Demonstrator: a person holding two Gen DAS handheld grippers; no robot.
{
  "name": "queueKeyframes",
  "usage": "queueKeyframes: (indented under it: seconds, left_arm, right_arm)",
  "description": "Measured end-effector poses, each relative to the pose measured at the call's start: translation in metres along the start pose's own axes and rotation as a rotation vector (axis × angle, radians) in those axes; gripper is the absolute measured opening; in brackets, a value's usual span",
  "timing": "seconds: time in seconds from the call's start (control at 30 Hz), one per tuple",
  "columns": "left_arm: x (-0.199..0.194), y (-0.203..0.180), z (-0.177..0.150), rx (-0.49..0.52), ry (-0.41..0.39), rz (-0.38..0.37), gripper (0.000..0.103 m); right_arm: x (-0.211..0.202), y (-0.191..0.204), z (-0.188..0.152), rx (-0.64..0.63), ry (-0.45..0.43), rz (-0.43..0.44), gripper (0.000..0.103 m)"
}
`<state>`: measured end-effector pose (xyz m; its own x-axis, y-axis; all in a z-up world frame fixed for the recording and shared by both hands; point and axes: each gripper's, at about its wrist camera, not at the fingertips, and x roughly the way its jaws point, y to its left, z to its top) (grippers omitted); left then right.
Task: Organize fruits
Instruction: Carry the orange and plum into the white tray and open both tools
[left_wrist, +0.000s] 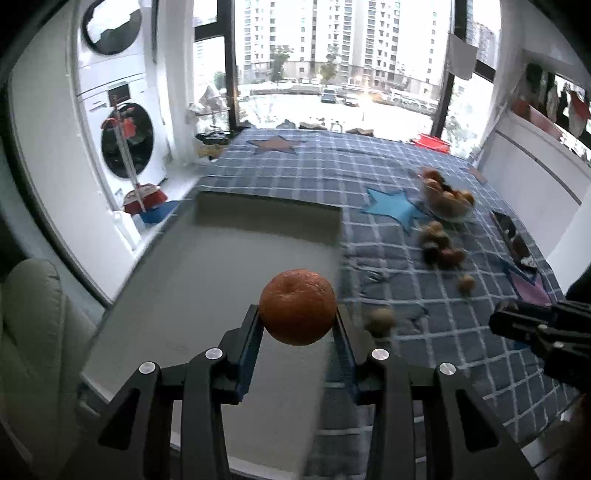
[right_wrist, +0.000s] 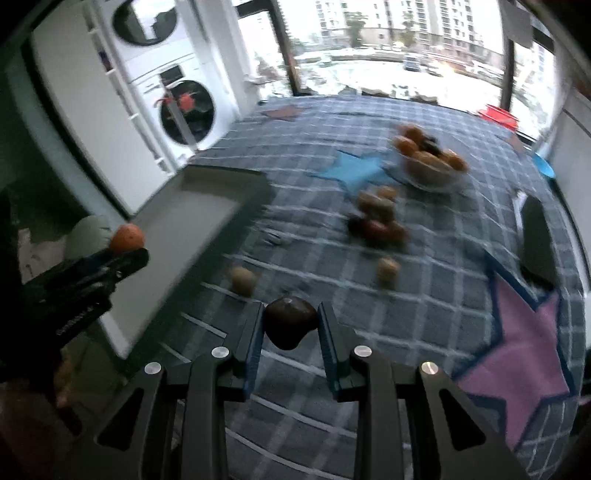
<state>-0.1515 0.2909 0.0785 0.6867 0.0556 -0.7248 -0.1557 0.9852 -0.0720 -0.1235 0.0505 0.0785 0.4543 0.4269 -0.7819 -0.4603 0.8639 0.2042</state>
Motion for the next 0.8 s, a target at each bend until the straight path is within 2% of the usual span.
queueKeyframes:
  seconds: [0.23,0.37,0.47,0.57,0.73,0.77,0.8]
  left_arm:
    - [0.009,0.048,0.007,-0.045,0.023,0.086,0.04]
    - [0.02,0.063,0.001,-0.063,0.049,0.128,0.04]
    - [0.032,0.071,-0.008,-0.07,0.078,0.159,0.04]
    - [0.044,0.078,-0.018,-0.09,0.111,0.156,0.04]
    - [0.058,0.083,-0.03,-0.095,0.14,0.169,0.04]
    - [0.057,0.082,-0.03,-0.095,0.13,0.173,0.04]
    - [0.056,0.081,-0.031,-0.091,0.124,0.179,0.042]
  right_arm:
    - [0.017,0.069,0.043,-0.115,0.002,0.067,0.032]
    - [0.042,0.109,0.058,-0.166,0.031,0.103,0.032]
    - [0.065,0.127,0.057,-0.179,0.071,0.116,0.032]
    - [0.094,0.14,0.05,-0.185,0.126,0.118,0.032]
    - [0.116,0.144,0.039,-0.187,0.181,0.112,0.033]
    - [0.118,0.144,0.037,-0.191,0.19,0.111,0.04]
    - [0.118,0.144,0.037,-0.193,0.193,0.109,0.057]
